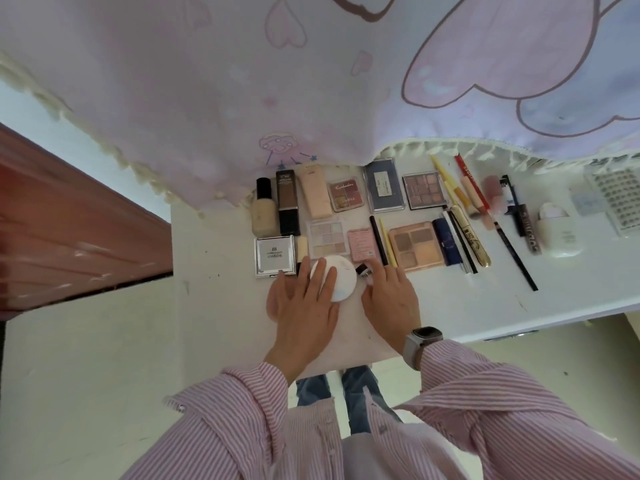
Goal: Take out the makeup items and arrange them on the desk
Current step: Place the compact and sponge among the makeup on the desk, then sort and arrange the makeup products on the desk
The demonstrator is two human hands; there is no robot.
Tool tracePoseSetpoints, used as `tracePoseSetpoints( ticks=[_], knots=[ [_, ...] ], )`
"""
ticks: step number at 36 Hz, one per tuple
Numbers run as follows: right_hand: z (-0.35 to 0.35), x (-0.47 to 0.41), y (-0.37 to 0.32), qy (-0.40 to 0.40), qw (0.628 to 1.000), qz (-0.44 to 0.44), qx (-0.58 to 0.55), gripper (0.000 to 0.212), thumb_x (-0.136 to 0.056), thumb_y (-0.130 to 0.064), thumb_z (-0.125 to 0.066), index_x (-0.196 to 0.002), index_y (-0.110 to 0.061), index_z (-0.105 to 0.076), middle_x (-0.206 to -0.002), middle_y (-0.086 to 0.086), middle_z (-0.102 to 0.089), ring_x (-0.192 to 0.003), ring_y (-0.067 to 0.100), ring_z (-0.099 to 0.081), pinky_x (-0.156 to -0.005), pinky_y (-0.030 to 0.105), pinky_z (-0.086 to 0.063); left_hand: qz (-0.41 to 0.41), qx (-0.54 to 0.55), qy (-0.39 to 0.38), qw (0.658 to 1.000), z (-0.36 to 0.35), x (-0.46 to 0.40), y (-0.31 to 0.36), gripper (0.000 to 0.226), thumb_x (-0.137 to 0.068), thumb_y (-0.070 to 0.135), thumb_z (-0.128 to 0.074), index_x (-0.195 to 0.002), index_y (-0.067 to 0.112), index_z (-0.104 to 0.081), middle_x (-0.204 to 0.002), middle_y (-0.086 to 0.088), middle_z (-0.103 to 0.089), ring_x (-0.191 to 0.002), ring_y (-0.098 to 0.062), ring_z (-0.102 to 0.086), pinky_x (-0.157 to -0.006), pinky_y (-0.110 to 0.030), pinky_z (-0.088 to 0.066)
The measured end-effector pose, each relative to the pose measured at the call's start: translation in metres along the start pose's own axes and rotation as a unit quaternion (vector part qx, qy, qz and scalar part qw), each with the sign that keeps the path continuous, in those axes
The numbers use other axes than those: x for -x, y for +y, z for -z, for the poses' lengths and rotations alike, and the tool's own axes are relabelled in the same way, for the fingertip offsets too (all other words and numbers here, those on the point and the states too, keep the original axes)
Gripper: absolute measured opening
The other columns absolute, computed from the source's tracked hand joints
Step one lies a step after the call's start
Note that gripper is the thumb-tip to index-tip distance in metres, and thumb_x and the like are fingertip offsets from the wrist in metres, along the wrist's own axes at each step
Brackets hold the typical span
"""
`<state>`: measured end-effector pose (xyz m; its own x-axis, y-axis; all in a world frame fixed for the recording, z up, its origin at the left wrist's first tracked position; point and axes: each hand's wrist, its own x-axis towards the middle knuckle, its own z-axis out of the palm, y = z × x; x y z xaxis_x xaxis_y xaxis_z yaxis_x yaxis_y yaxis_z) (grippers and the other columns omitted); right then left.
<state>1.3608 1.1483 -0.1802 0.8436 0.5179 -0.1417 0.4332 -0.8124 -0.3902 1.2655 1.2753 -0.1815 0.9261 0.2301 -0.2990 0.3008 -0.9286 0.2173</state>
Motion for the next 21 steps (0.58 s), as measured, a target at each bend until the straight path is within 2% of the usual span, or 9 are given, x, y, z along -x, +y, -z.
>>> tracePoseSetpoints(
  ticks=[3,6,8,10,11,13,16,19,21],
  knots=[
    [0.021,0.002,-0.008,-0.012,0.987,-0.047,-0.152,0.047,-0.091,-0.011,-0.048,-0.136,-0.013,-0.037,-0.117,0.003,-0.054,-0.106,0.019,-0.05,-0.09,0.027,-0.042,0.014,0.009,0.034,0.999,0.017,0.002,0.002,0.051,-0.088,0.04,-0.031,-0.126,0.014,-0.053,-0.137,-0.009,-0.049,-0.133,-0.032,-0.034,-0.103,-0.06,-0.029],
    [0.046,-0.004,-0.02,-0.016,0.944,-0.086,-0.319,0.048,-0.088,-0.005,-0.054,-0.132,-0.017,-0.039,-0.104,-0.003,-0.057,-0.085,0.013,-0.057,-0.076,0.019,-0.048,0.032,0.106,0.085,0.99,0.033,0.006,0.001,0.051,-0.087,0.043,-0.033,-0.125,0.016,-0.052,-0.137,-0.006,-0.047,-0.134,-0.029,-0.034,-0.108,-0.049,-0.031],
    [0.065,-0.011,-0.03,-0.022,0.927,-0.094,-0.363,0.036,-0.086,-0.006,-0.057,-0.119,-0.018,-0.048,-0.097,0.002,-0.059,-0.072,0.012,-0.058,-0.069,0.024,-0.052,0.042,0.208,0.122,0.97,0.048,0.01,-0.001,0.048,-0.09,0.043,-0.038,-0.129,0.017,-0.048,-0.14,-0.002,-0.042,-0.134,-0.02,-0.03,-0.111,-0.035,-0.026],
    [0.085,-0.018,-0.041,-0.047,0.913,-0.092,-0.394,0.023,-0.087,-0.01,-0.059,-0.109,-0.015,-0.054,-0.089,0.004,-0.064,-0.068,0.011,-0.061,-0.065,0.023,-0.052,0.042,0.274,0.134,0.952,0.062,0.012,0.0,0.045,-0.092,0.036,-0.05,-0.133,0.018,-0.043,-0.139,0.002,-0.039,-0.129,-0.012,-0.031,-0.107,-0.021,-0.023],
    [0.094,-0.021,-0.049,-0.06,0.911,-0.078,-0.401,0.018,-0.088,-0.012,-0.058,-0.106,-0.014,-0.056,-0.083,0.003,-0.065,-0.065,0.008,-0.061,-0.062,0.02,-0.05,0.041,0.291,0.141,0.945,0.07,0.012,0.0,0.047,-0.091,0.033,-0.054,-0.134,0.019,-0.041,-0.138,0.004,-0.039,-0.127,-0.01,-0.033,-0.104,-0.018,-0.024],
    [0.11,-0.025,-0.064,-0.087,0.916,-0.042,-0.39,0.012,-0.089,-0.016,-0.058,-0.1,-0.012,-0.059,-0.073,0.0,-0.066,-0.058,0.003,-0.059,-0.062,0.021,-0.047,0.044,0.31,0.153,0.937,0.085,0.013,0.0,0.05,-0.09,0.035,-0.055,-0.135,0.024,-0.039,-0.133,0.009,-0.041,-0.122,-0.007,-0.038,-0.1,-0.018,-0.029],
    [0.127,-0.029,-0.087,-0.107,0.925,0.004,-0.365,0.006,-0.087,-0.022,-0.061,-0.086,-0.016,-0.062,-0.068,0.0,-0.066,-0.059,0.01,-0.058,-0.065,0.029,-0.049,0.062,0.315,0.175,0.931,0.108,0.014,-0.004,0.041,-0.09,0.039,-0.053,-0.13,0.033,-0.044,-0.115,0.02,-0.046,-0.104,0.002,-0.044,-0.093,-0.019,-0.038],
    [0.141,-0.034,-0.106,-0.093,0.932,0.037,-0.349,0.016,-0.086,-0.027,-0.062,-0.071,-0.024,-0.059,-0.061,-0.008,-0.06,-0.057,0.003,-0.053,-0.062,0.021,-0.044,0.033,0.301,0.25,0.92,0.131,0.021,-0.008,0.022,-0.088,0.028,-0.06,-0.11,0.024,-0.057,-0.096,0.012,-0.055,-0.084,-0.004,-0.048,-0.075,-0.021,-0.042],
    [0.15,-0.038,-0.117,-0.081,0.924,0.048,-0.37,0.023,-0.089,-0.028,-0.058,-0.067,-0.022,-0.057,-0.05,-0.013,-0.05,-0.046,-0.001,-0.043,-0.053,0.016,-0.036,-0.004,0.224,0.326,0.919,0.142,0.025,-0.013,0.019,-0.083,0.024,-0.063,-0.101,0.022,-0.058,-0.088,0.005,-0.06,-0.078,-0.008,-0.05,-0.065,-0.017,-0.041]
  ],
)
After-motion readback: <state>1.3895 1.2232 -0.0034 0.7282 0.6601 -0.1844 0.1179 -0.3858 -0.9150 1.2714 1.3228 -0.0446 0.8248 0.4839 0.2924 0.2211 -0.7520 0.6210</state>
